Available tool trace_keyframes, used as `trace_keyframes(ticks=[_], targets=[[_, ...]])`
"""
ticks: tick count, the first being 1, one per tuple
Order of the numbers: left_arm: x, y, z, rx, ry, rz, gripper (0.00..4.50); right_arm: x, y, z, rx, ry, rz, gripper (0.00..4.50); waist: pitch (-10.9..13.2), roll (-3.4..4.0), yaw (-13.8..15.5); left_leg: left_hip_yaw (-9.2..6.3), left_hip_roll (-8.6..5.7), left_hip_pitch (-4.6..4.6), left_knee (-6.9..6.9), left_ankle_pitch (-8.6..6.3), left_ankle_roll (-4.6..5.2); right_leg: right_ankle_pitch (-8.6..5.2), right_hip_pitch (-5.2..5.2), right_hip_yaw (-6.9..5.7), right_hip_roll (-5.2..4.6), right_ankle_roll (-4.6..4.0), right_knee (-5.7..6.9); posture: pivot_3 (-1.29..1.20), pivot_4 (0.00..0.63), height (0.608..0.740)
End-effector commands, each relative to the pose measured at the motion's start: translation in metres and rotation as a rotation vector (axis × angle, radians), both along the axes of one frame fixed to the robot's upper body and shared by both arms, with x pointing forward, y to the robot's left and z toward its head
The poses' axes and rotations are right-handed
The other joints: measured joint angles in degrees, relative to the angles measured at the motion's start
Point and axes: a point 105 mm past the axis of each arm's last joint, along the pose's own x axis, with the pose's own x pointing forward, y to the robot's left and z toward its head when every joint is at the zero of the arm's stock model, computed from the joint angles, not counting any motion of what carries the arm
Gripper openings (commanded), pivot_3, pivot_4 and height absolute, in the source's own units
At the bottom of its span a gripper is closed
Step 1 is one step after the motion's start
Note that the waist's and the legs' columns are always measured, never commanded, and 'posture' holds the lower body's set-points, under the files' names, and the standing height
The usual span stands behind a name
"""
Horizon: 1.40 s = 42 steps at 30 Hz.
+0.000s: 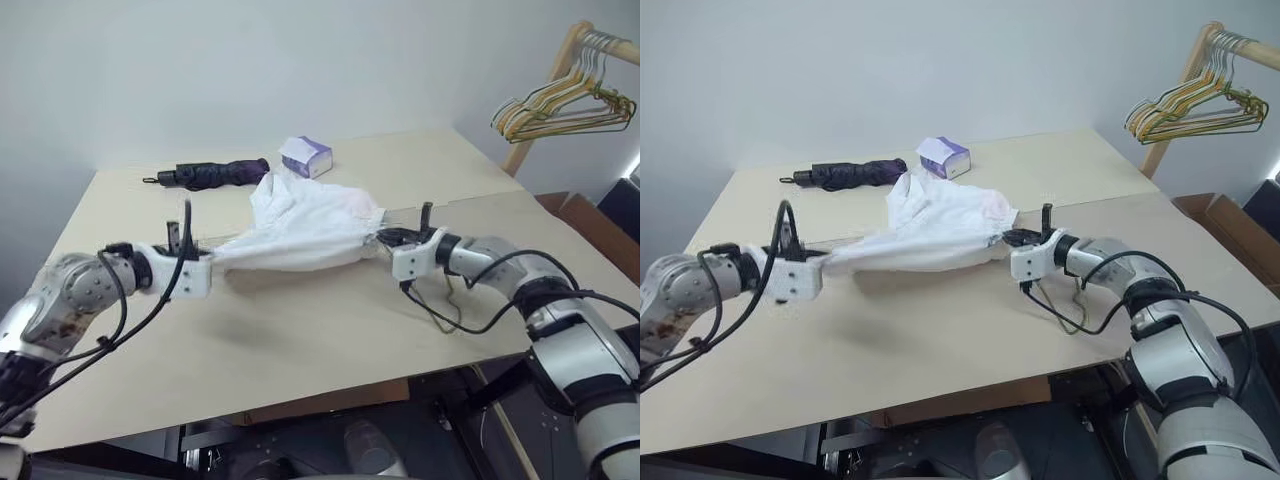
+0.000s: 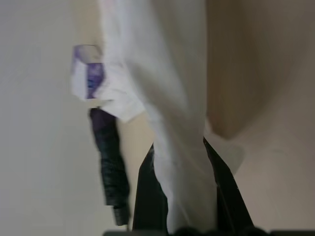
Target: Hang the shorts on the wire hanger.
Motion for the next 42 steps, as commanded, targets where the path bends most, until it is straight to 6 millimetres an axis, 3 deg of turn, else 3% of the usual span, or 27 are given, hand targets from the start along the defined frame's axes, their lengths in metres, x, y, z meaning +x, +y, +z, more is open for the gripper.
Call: trace_keyframes(ticks=[1,9,14,17,23,26,34,39,42], targets=[[-0.026,0.007,-0.002,0.099,0.147,-0.069,0.03,-0.009,-0.009,-0.003,-0.050,0.000,0.024,0.00,0.00,0.00,0.01,0.00,0.03,-0.02,0.01,0.00,0.00,0.00,-0.01,0.00,0.02,-0.01,0.00,-0.33,0.000,0.740],[-0.089,0.010,-0.025,0.165,0.450,-0.097,0.03,-0.029,-0.013,-0.023,-0.096,0.036,0.043,0.00,0.00,0.01,-0.63,0.06,0.24,0.10,-0.03,-0.01,-0.02,-0.07,0.12,-0.04,0.17,-0.07,-0.20,-0.35,0.000,0.740],[-0.112,-0.002,-0.033,0.120,0.512,-0.053,0.03,-0.051,-0.018,-0.036,-0.130,0.095,0.073,0.00,0.00,0.00,-0.41,0.06,0.33,0.11,-0.03,-0.03,-0.06,-0.08,0.15,-0.08,0.23,-0.08,-0.21,-0.34,0.000,0.740],[-0.137,-0.009,-0.040,0.099,0.617,-0.074,0.03,-0.063,-0.024,-0.045,-0.177,0.129,0.095,0.00,0.00,0.00,-0.37,0.10,0.40,0.13,-0.04,-0.04,-0.08,-0.15,0.20,-0.09,0.26,-0.03,-0.31,-0.34,0.000,0.740],[-0.123,-0.005,-0.049,0.075,0.524,-0.011,0.03,-0.055,-0.018,-0.035,-0.130,0.103,0.061,0.00,0.02,0.00,0.33,0.11,0.58,0.74,-0.11,-0.37,-0.60,-0.24,0.99,-0.13,0.44,-0.13,-0.58,-0.33,0.000,0.740],[-0.129,-0.001,-0.053,0.078,0.557,-0.033,0.03,-0.057,-0.017,-0.035,-0.137,0.109,0.071,0.00,0.01,0.01,0.71,0.11,0.60,0.82,-0.18,-0.42,-0.61,-0.26,1.08,-0.13,0.45,-0.17,-0.83,-0.33,0.000,0.740],[-0.155,0.000,-0.057,0.032,0.694,-0.136,0.03,-0.085,-0.017,-0.042,-0.156,0.151,0.135,0.00,0.02,0.02,1.87,0.12,0.60,0.74,-0.17,-0.53,-0.60,-0.26,1.02,-0.13,0.46,-0.25,-0.85,-0.33,0.000,0.740],[-0.151,-0.003,-0.053,0.009,0.663,-0.156,0.03,-0.103,-0.019,-0.048,-0.168,0.186,0.152,0.00,0.01,0.03,2.98,0.13,0.65,0.74,-0.14,-0.55,-0.63,-0.28,1.04,-0.11,0.46,-0.24,-0.85,-0.33,0.000,0.740],[-0.152,-0.009,-0.038,-0.018,0.700,-0.196,0.69,-0.114,-0.022,-0.051,-0.168,0.223,0.142,0.80,0.01,0.02,3.46,0.14,0.62,0.67,-0.13,-0.57,-0.62,-0.30,1.00,-0.11,0.45,-0.29,-0.87,-0.33,0.000,0.740]])
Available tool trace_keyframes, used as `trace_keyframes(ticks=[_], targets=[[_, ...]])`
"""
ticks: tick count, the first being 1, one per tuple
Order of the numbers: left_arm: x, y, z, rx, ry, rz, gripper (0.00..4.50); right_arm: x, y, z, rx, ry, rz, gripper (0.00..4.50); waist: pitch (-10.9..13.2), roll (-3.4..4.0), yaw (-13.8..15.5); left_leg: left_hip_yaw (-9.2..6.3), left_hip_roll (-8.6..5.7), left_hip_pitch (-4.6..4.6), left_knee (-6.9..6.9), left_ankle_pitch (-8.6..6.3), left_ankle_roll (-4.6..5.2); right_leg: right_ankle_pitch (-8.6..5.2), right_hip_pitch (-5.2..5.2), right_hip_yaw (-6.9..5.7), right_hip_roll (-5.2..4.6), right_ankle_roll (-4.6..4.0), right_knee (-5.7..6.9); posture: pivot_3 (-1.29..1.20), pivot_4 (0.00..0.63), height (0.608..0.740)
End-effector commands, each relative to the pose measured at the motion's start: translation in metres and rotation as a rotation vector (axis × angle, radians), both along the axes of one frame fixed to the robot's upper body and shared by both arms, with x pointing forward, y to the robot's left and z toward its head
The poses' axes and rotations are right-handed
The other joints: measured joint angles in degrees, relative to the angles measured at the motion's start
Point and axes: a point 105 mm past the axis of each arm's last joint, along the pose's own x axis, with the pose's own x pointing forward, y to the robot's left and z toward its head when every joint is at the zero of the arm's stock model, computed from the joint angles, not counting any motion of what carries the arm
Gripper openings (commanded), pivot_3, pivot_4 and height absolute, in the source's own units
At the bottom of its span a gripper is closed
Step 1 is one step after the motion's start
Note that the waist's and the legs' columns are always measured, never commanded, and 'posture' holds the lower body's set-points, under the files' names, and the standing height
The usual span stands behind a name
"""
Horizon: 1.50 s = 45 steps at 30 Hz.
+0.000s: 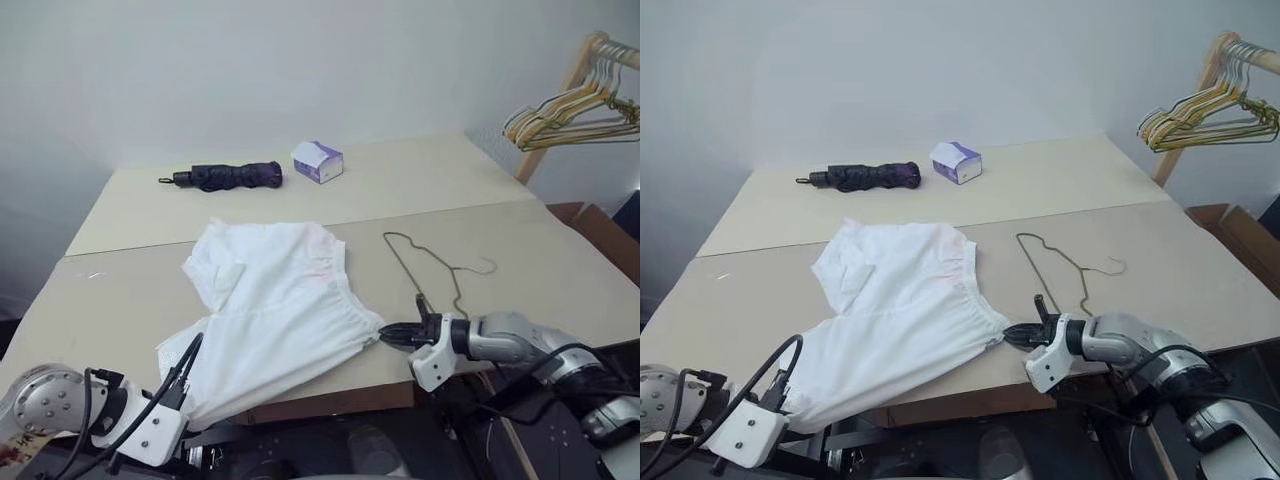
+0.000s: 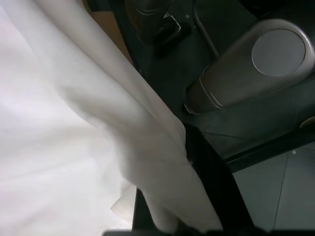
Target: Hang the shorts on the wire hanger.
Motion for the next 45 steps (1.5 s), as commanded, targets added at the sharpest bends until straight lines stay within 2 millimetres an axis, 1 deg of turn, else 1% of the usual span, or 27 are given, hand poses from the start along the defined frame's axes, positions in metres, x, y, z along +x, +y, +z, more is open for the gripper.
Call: trace_keyframes(ticks=[1,3,7,10,11,12,15,17,20,21,24,27,30,32,33,35,37,39,40,45], targets=[[0.005,-0.002,0.022,-0.015,0.009,-0.023,1.01,0.003,-0.013,0.012,-0.010,-0.008,-0.066,1.13,0.00,0.00,0.46,0.00,0.00,-0.03,0.01,-0.01,0.01,-0.01,-0.01,0.00,0.00,-0.01,0.00,-0.32,0.000,0.740],[0.010,-0.006,0.032,-0.030,-0.004,-0.019,1.65,-0.002,-0.016,0.012,-0.018,0.003,-0.072,1.84,0.00,0.00,0.79,0.00,0.00,-0.03,0.03,-0.03,0.01,-0.01,-0.01,0.00,0.00,-0.01,0.00,-0.32,0.000,0.740],[0.017,-0.015,0.067,-0.097,0.013,-0.026,2.92,-0.011,-0.023,0.016,-0.019,0.026,-0.102,3.17,-0.01,-0.01,1.97,-0.02,0.04,-0.05,0.04,-0.07,-0.05,-0.03,0.01,-0.04,0.01,-0.03,0.00,-0.31,0.000,0.740],[0.020,-0.010,0.084,-0.154,0.022,-0.008,3.91,-0.016,-0.028,0.019,-0.010,0.042,-0.133,4.22,-0.02,0.01,2.57,-0.01,0.04,-0.06,0.05,-0.16,-0.09,-0.11,0.00,-0.04,-0.01,-0.16,0.00,-0.30,0.000,0.740],[0.023,-0.009,0.092,-0.182,0.015,0.007,4.22,-0.018,-0.031,0.020,-0.007,0.061,-0.155,4.49,-0.03,0.01,2.65,-0.02,0.04,-0.06,0.05,-0.20,-0.10,-0.15,0.00,-0.05,0.00,-0.20,0.00,-0.30,0.000,0.740],[0.030,-0.009,0.101,-0.224,0.001,0.037,4.47,-0.020,-0.035,0.021,0.006,0.086,-0.191,4.50,-0.03,0.01,2.90,-0.02,0.06,-0.06,0.05,-0.23,-0.11,-0.19,0.00,-0.07,0.00,-0.26,0.01,-0.30,0.000,0.740],[0.051,-0.017,0.127,-0.372,-0.056,0.111,4.47,-0.023,-0.046,0.029,0.059,0.166,-0.316,4.50,-0.04,-0.03,4.19,-0.09,0.09,-0.10,0.13,-0.26,-0.12,-0.24,0.01,-0.16,0.03,-0.29,0.02,-0.31,0.000,0.740],[0.059,-0.026,0.142,-0.463,-0.058,0.127,4.47,-0.020,-0.052,0.039,0.145,0.218,-0.427,4.50,-0.05,-0.06,4.76,-0.11,0.07,-0.19,0.23,-0.27,-0.12,-0.25,0.01,-0.18,0.01,-0.28,0.03,-0.32,0.000,0.740],[0.077,-0.042,0.153,-0.572,-0.076,0.178,4.47,-0.009,-0.058,0.060,0.343,0.303,-0.618,4.50,-0.08,-0.01,5.11,-0.10,0.08,-0.31,0.29,-0.28,-0.12,-0.24,-0.05,-0.15,-0.03,-0.26,0.02,-0.35,0.000,0.740],[0.085,-0.050,0.157,-0.628,-0.077,0.212,4.47,-0.003,-0.063,0.067,0.406,0.326,-0.698,4.50,-0.11,0.04,4.98,-0.10,0.10,-0.32,0.29,-0.28,-0.13,-0.23,-0.06,-0.15,-0.02,-0.25,0.01,-0.35,0.000,0.740],[0.102,-0.071,0.165,-0.776,-0.049,0.275,4.47,0.013,-0.082,0.077,0.500,0.345,-0.928,4.50,-0.16,0.10,4.71,-0.10,0.10,-0.34,0.32,-0.28,-0.13,-0.20,-0.08,-0.17,-0.02,-0.20,0.01,-0.38,0.000,0.740],[0.109,-0.086,0.167,-0.846,-0.012,0.273,4.47,0.020,-0.099,0.070,0.501,0.399,-1.146,4.50,-0.20,0.07,3.91,-0.11,0.08,-0.47,0.36,-0.27,-0.12,-0.17,-0.16,-0.23,-0.02,-0.20,-0.02,-0.41,0.000,0.740],[0.113,-0.104,0.164,-0.889,0.009,0.238,4.47,0.022,-0.114,0.052,0.446,0.502,-1.385,4.50,-0.21,0.08,3.18,-0.11,0.04,-0.68,0.38,-0.25,-0.09,-0.06,-0.38,-0.24,-0.03,-0.38,-0.01,-0.43,0.000,0.740],[0.113,-0.109,0.161,-0.900,0.021,0.218,4.47,0.021,-0.115,0.040,0.408,0.555,-1.461,4.50,-0.22,0.07,2.15,-0.10,0.02,-0.84,0.47,-0.25,-0.07,0.08,-0.52,-0.24,-0.04,-0.53,0.00,-0.44,0.000,0.740],[0.113,-0.111,0.159,-0.906,0.027,0.211,4.47,0.022,-0.118,0.030,0.383,0.577,-1.509,4.50,-0.22,0.07,1.86,-0.10,0.02,-0.87,0.48,-0.24,-0.06,0.09,-0.55,-0.24,-0.03,-0.54,0.01,-0.45,0.000,0.740],[0.114,-0.113,0.157,-0.909,0.031,0.204,4.47,0.023,-0.120,0.017,0.365,0.622,-1.570,4.50,-0.25,0.03,0.54,-0.07,0.02,-0.89,0.49,-0.23,-0.05,0.08,-0.58,-0.25,-0.02,-0.52,0.01,-0.45,0.000,0.740],[0.115,-0.114,0.155,-0.908,0.030,0.203,4.50,0.025,-0.121,0.011,0.380,0.691,-1.607,4.11,-0.40,-0.12,-0.62,-0.05,0.03,-0.83,0.50,-0.23,-0.04,0.09,-0.47,-0.24,-0.02,-0.44,-0.02,-0.44,0.000,0.740],[0.115,-0.114,0.154,-0.910,0.032,0.200,4.50,0.027,-0.125,0.008,0.416,0.732,-1.636,3.62,-0.54,-0.33,-1.08,-0.10,0.03,-0.72,0.52,-0.23,-0.05,-0.02,-0.27,-0.32,-0.02,-0.25,-0.06,-0.44,0.000,0.740],[0.114,-0.114,0.153,-0.910,0.033,0.199,4.50,0.028,-0.127,0.008,0.433,0.746,-1.646,3.25,-0.60,-0.42,-1.13,-0.14,0.03,-0.63,0.51,-0.24,-0.06,-0.10,-0.16,-0.38,-0.01,-0.11,-0.10,-0.44,0.000,0.740],[0.117,-0.113,0.151,-0.917,0.027,0.203,4.50,0.031,-0.128,0.006,0.448,0.775,-1.655,1.57,-0.76,-0.64,-0.91,-0.24,0.02,-0.59,0.50,-0.26,-0.07,-0.11,-0.05,-0.47,-0.07,-0.08,-0.20,-0.44,0.000,0.740]])
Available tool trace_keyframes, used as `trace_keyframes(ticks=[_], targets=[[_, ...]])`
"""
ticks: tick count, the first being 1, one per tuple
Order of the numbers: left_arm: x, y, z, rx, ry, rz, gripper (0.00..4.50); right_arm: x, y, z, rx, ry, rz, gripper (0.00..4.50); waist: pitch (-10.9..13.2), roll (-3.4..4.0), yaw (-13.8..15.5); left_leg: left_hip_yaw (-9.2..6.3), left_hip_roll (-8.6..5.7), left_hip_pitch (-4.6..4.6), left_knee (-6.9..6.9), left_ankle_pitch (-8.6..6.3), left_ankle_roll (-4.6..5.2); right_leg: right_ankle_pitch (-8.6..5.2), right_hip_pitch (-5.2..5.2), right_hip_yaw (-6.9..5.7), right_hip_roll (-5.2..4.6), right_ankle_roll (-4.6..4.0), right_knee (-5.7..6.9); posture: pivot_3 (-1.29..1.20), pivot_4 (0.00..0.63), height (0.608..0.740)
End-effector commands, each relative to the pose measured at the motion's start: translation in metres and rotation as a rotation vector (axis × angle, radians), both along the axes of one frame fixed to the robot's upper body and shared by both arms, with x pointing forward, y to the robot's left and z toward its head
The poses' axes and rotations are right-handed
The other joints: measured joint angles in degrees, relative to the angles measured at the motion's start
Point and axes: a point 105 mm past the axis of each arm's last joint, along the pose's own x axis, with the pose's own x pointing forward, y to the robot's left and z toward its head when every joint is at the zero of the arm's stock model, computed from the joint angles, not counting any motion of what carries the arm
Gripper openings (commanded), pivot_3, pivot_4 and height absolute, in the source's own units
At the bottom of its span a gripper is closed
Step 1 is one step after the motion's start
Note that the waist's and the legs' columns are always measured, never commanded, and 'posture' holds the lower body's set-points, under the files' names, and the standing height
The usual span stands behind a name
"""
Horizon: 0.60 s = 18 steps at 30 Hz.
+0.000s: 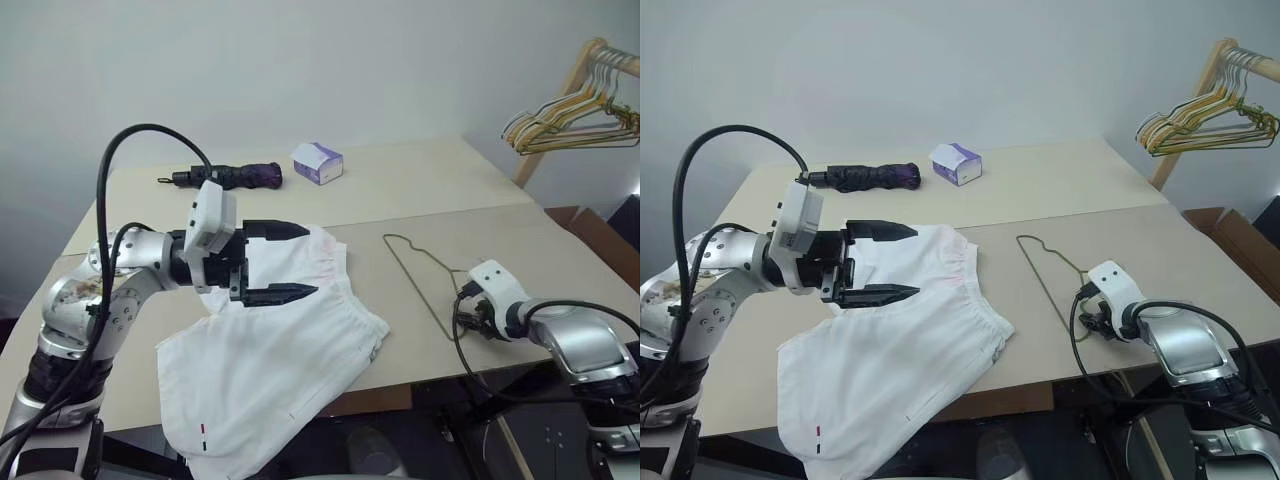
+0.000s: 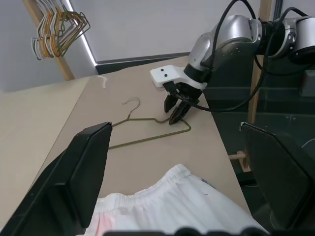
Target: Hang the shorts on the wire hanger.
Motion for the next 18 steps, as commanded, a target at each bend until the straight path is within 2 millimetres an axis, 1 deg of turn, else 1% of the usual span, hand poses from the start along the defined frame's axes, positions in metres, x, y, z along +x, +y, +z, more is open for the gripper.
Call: trace_keyframes(ticks=[1,4,5,11,12,14,16,18], targets=[[0.004,0.003,0.004,-0.016,-0.041,0.011,4.50,-0.002,-0.013,-0.008,-0.010,0.043,-0.063,1.27,-0.03,-0.03,0.01,0.00,0.00,-0.01,0.00,0.00,0.00,0.00,0.00,-0.01,-0.02,0.00,-0.02,-0.44,0.000,0.740],[0.007,0.003,0.002,-0.018,-0.041,0.014,4.50,0.003,-0.011,-0.007,-0.020,0.034,-0.052,0.14,-0.08,-0.10,-0.16,0.00,-0.01,0.00,-0.02,0.00,0.00,0.01,0.00,-0.01,-0.02,0.00,-0.04,-0.44,0.000,0.740],[0.008,0.003,0.001,-0.018,-0.043,0.017,4.50,0.005,-0.012,-0.006,-0.040,0.022,-0.047,0.03,-0.10,-0.12,-0.20,-0.01,0.00,-0.02,-0.02,0.00,0.00,0.00,-0.01,-0.02,-0.02,0.00,-0.04,-0.44,0.000,0.740],[0.017,0.005,-0.003,-0.015,-0.056,0.066,4.50,0.021,-0.021,0.008,-0.223,-0.113,-0.005,0.03,-0.12,-0.15,-0.35,-0.01,-0.01,-0.02,-0.03,0.00,-0.01,0.02,-0.01,0.00,-0.04,0.02,-0.06,-0.44,0.000,0.740],[0.020,0.005,-0.002,-0.020,-0.059,0.080,4.50,0.026,-0.023,0.016,-0.273,-0.167,0.017,0.03,-0.12,-0.15,-0.34,-0.01,-0.01,-0.02,-0.03,-0.01,-0.01,0.02,-0.02,-0.01,-0.04,0.03,-0.06,-0.44,0.000,0.740],[0.027,0.005,0.001,-0.036,-0.068,0.120,4.50,0.038,-0.024,0.040,-0.397,-0.323,0.083,0.03,-0.07,-0.06,-0.31,-0.01,-0.05,-0.05,-0.04,0.00,0.00,0.02,-0.06,0.00,-0.09,0.03,-0.05,-0.45,0.000,0.740],[0.035,0.005,0.004,-0.056,-0.069,0.158,4.50,0.047,-0.019,0.064,-0.525,-0.492,0.177,0.03,-0.02,0.09,-0.50,0.00,-0.08,-0.15,-0.04,0.00,0.00,0.01,-0.18,0.02,-0.16,0.03,-0.01,-0.45,0.000,0.740],[0.045,0.007,0.009,-0.080,-0.061,0.202,4.50,0.052,-0.008,0.087,-0.639,-0.658,0.284,0.03,-0.01,0.11,-0.89,0.01,-0.10,-0.28,-0.02,0.01,0.02,0.01,-0.33,0.02,-0.17,0.04,0.04,-0.46,0.000,0.740]])
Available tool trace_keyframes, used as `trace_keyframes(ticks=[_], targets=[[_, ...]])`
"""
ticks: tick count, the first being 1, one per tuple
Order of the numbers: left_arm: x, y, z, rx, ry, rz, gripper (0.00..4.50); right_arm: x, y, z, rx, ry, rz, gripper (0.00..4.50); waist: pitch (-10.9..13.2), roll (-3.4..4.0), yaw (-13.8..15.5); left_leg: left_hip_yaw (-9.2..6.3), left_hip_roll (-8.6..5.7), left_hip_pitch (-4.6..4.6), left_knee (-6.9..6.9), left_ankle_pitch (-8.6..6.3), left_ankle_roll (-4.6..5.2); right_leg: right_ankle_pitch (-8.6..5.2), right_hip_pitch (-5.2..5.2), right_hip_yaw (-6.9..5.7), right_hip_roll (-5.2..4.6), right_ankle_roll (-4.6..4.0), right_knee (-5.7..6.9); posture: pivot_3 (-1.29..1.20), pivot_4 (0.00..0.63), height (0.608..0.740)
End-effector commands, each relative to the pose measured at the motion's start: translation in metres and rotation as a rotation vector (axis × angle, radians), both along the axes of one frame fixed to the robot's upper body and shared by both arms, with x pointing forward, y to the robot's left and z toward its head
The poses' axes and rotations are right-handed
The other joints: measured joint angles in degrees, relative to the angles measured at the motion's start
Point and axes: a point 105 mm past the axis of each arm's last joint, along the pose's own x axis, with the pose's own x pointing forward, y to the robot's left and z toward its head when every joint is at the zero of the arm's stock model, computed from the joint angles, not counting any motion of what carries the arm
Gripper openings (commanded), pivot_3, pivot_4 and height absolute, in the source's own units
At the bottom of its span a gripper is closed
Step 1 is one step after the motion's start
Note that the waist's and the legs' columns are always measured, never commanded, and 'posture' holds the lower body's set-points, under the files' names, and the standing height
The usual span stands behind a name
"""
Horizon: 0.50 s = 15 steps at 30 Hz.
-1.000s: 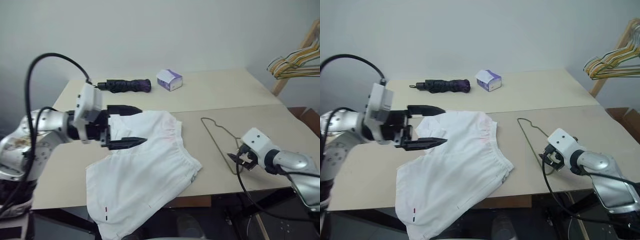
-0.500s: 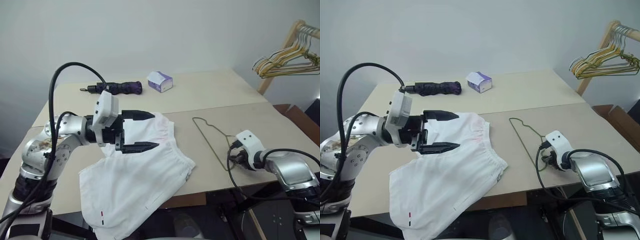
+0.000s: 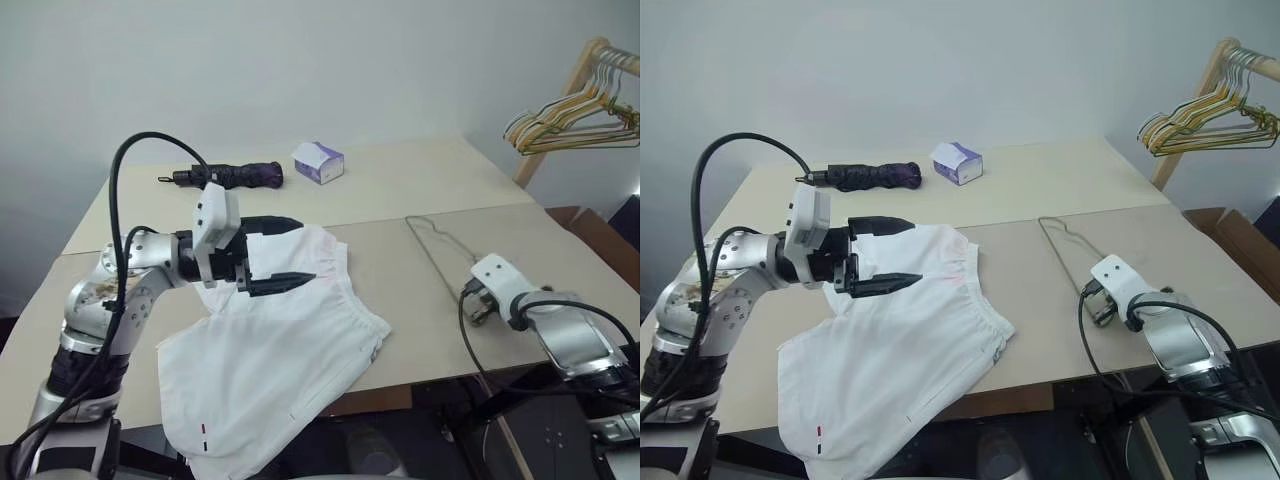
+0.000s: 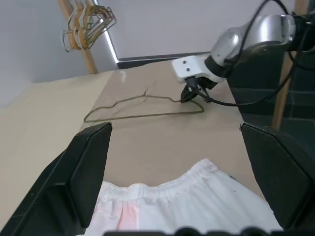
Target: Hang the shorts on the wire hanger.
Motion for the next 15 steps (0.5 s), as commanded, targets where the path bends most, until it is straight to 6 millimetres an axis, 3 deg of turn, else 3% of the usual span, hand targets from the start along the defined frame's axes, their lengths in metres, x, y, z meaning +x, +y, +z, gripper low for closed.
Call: trace_keyframes(ticks=[1,3,5,7,12,15], targets=[[0.014,0.003,0.019,-0.034,-0.044,0.067,4.50,0.015,0.021,0.056,-0.209,-0.304,0.216,0.03,0.00,0.01,-0.57,0.00,-0.01,-0.03,0.00,0.01,0.01,0.00,-0.04,0.00,0.01,0.00,0.03,-0.46,0.000,0.740],[0.024,0.006,0.025,-0.038,-0.042,0.100,4.50,0.015,0.034,0.074,-0.365,-0.430,0.367,0.03,0.01,0.01,-1.17,0.00,0.01,-0.01,0.01,0.03,0.05,-0.01,0.00,-0.02,0.04,0.01,0.04,-0.47,0.000,0.740],[0.037,0.011,0.032,-0.046,-0.013,0.127,4.50,0.013,0.047,0.094,-0.641,-0.615,0.547,0.03,0.01,0.02,-1.82,0.02,-0.02,0.03,0.01,0.06,0.10,-0.03,0.02,-0.01,0.04,0.04,0.06,-0.47,0.000,0.740],[0.044,0.014,0.036,-0.039,0.030,0.105,4.50,0.011,0.057,0.102,-0.857,-0.738,0.717,0.03,0.09,0.15,-2.53,0.01,-0.07,0.11,0.00,0.24,0.36,-0.04,0.07,-0.02,0.02,0.07,0.07,-0.47,0.000,0.740],[0.060,0.013,0.033,0.010,0.089,0.088,4.50,0.013,0.067,0.113,-0.950,-0.897,0.864,0.03,0.13,0.17,-4.39,0.02,-0.05,0.47,-0.20,0.27,0.36,-0.09,0.37,-0.01,0.07,0.04,0.04,-0.46,0.000,0.740],[0.056,0.003,0.015,0.131,0.166,-0.019,4.50,0.015,0.080,0.120,-0.946,-0.947,0.927,0.03,0.14,0.15,-5.24,0.10,-0.08,0.45,-0.15,0.34,0.49,-0.09,0.49,0.05,0.06,0.04,0.06,-0.47,0.000,0.740]])
